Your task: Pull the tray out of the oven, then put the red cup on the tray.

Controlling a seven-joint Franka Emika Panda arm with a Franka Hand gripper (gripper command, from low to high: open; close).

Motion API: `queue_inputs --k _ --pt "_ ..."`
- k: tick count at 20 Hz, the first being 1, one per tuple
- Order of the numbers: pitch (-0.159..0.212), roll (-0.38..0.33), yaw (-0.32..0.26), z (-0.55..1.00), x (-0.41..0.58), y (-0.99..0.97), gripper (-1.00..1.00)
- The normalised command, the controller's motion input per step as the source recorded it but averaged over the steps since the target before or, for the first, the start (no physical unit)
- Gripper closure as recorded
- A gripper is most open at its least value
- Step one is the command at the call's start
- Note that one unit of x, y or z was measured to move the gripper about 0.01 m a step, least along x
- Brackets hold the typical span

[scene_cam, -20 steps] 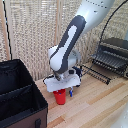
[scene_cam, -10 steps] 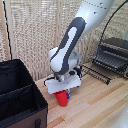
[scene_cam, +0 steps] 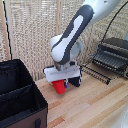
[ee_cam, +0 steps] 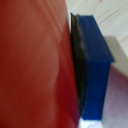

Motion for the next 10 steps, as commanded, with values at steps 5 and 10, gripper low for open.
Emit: queue_inputs --k 5,10 --pt "-0.094 0.001 -0.089 0.48 0.344 -0.27 1.0" --pt "-0.055 0.01 -0.094 0.51 0.449 -0.32 1.0"
